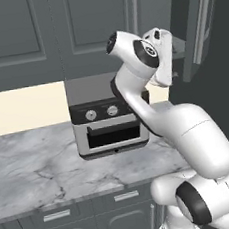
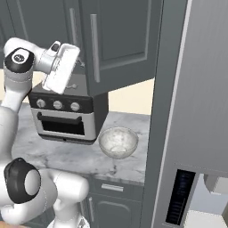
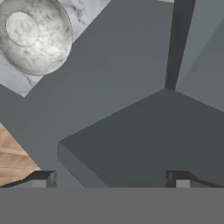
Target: Open the cabinet and setup a tea strainer by placing it in the bowl upright.
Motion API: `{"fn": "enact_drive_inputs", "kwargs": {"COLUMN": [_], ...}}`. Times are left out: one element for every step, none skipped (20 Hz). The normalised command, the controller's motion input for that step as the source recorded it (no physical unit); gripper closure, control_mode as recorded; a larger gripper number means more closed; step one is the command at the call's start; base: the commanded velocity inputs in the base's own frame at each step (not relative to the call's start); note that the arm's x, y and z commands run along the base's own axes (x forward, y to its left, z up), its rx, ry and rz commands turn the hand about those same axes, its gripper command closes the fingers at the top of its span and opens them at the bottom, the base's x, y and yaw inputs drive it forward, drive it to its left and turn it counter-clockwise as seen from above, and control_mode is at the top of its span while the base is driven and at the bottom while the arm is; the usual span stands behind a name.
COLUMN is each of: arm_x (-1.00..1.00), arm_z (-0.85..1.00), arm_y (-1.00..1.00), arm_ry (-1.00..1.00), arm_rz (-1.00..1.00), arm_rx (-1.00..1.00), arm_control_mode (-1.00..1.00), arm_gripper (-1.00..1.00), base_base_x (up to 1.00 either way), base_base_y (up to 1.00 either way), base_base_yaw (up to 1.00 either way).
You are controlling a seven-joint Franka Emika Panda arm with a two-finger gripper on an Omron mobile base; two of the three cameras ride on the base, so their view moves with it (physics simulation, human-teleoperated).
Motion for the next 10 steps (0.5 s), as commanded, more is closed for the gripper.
{"fn": "enact_drive_inputs", "kwargs": {"arm_x": [0.20,0.19,0.21,0.19,0.15,0.15,0.10,0.00,0.00,0.00], "arm_z": [-0.28,-0.22,-0.19,-0.16,-0.09,-0.02,-0.02,-0.01,0.00,-0.01], "arm_y": [-0.41,-0.37,-0.29,-0.18,-0.09,-0.09,-0.11,-0.19,-0.28,-0.34], "arm_ry": [0.25,0.24,0.23,0.21,0.17,0.17,0.17,0.15,0.14,0.13], "arm_rz": [-0.13,-0.11,-0.11,-0.11,-0.08,-0.07,-0.09,-0.11,-0.15,-0.17], "arm_rx": [0.00,0.00,-0.01,-0.04,-0.07,-0.09,-0.09,-0.07,-0.05,-0.02], "arm_control_mode": [-1.00,-1.00,-1.00,-1.00,-1.00,-1.00,-1.00,-1.00,-1.00,-1.00], "arm_gripper": [-1.00,-1.00,-1.00,-1.00,-1.00,-1.00,-1.00,-1.00,-1.00,-1.00], "base_base_x": [0.00,0.00,0.00,0.00,0.00,0.00,0.00,0.00,0.00,0.00], "base_base_y": [0.00,0.00,0.00,0.00,0.00,0.00,0.00,0.00,0.00,0.00], "base_base_yaw": [0.00,0.00,0.00,0.00,0.00,0.00,0.00,0.00,0.00,0.00]}}
